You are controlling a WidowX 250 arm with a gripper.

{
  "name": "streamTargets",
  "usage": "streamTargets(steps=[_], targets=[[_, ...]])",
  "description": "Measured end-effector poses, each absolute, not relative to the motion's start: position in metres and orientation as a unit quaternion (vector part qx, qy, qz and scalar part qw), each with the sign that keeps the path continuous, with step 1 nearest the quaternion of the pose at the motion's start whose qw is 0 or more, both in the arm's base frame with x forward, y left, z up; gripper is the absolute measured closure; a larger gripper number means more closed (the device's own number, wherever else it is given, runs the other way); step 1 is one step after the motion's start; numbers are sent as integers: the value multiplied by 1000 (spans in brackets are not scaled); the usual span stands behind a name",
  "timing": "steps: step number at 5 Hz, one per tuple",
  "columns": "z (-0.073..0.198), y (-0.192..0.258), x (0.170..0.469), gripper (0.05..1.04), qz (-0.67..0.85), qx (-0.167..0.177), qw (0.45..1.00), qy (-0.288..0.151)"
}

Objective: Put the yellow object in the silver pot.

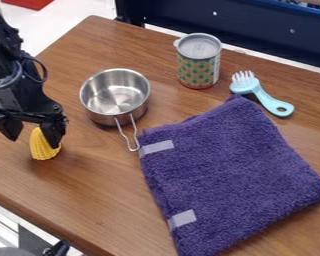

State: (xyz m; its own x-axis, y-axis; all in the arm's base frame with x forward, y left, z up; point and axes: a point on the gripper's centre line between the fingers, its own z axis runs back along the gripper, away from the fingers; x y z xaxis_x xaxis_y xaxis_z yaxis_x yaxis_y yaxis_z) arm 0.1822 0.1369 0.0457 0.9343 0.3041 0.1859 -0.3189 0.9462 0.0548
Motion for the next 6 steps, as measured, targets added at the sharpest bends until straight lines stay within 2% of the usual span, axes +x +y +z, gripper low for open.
streamTargets(steps=[1,2,3,4,5,6], targets=[[28,135,186,132,165,59,982,-76],[23,135,191,394,174,61,980,-81],[22,136,192,444,177,56,979,-81],[24,134,189,445,183,41,980,-63],[51,135,198,445,218,32,973,-74],[76,124,220,445,253,20,963,-92]])
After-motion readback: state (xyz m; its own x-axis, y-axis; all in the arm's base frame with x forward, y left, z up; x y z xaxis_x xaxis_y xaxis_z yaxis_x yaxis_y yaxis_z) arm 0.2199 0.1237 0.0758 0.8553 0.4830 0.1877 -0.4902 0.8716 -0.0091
